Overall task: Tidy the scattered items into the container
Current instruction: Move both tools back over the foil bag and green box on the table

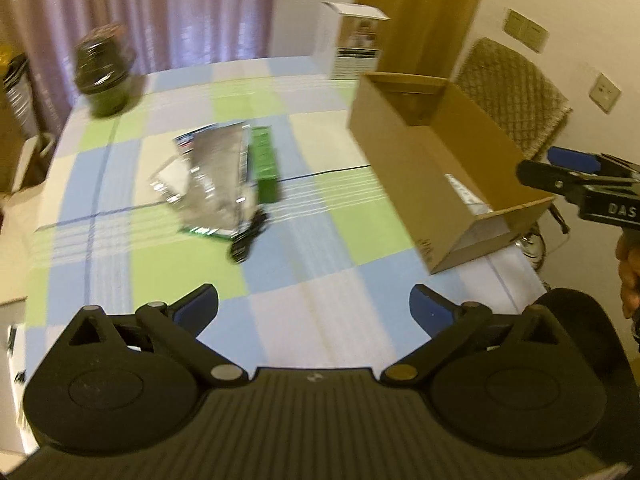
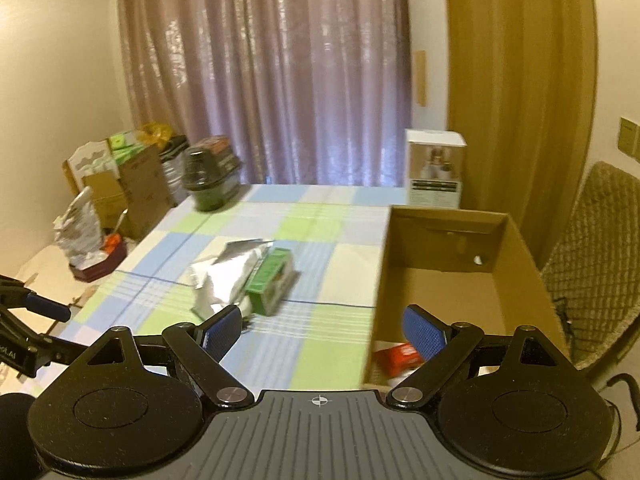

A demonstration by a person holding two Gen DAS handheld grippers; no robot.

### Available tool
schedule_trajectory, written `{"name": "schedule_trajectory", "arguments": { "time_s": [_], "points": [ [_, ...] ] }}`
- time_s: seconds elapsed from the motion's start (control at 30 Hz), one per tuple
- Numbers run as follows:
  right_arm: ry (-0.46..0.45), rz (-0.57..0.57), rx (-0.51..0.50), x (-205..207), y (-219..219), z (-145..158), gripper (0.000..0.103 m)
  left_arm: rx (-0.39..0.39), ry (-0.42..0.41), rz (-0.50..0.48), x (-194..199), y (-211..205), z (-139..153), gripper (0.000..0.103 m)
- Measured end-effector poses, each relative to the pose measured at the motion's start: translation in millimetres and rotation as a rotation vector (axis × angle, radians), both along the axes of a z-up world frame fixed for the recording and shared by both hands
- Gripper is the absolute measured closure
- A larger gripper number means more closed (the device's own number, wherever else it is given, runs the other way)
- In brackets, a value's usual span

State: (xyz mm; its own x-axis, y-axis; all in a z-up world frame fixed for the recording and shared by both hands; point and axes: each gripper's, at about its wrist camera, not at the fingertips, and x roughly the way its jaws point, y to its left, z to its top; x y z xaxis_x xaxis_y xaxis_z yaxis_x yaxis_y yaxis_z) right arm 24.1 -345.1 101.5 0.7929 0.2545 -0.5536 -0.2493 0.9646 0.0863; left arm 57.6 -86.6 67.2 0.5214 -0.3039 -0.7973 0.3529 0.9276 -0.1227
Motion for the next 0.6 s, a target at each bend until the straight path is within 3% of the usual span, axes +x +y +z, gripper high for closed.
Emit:
{"name": "schedule_trajectory", "arguments": {
  "time_s": [0.6],
  "points": [
    [0.041,0.111,-0.026,8.4,59.5,-16.5,0.01,0.019,0.002,0.136,-13.0,81.8,-2.4,0.003]
  ]
}}
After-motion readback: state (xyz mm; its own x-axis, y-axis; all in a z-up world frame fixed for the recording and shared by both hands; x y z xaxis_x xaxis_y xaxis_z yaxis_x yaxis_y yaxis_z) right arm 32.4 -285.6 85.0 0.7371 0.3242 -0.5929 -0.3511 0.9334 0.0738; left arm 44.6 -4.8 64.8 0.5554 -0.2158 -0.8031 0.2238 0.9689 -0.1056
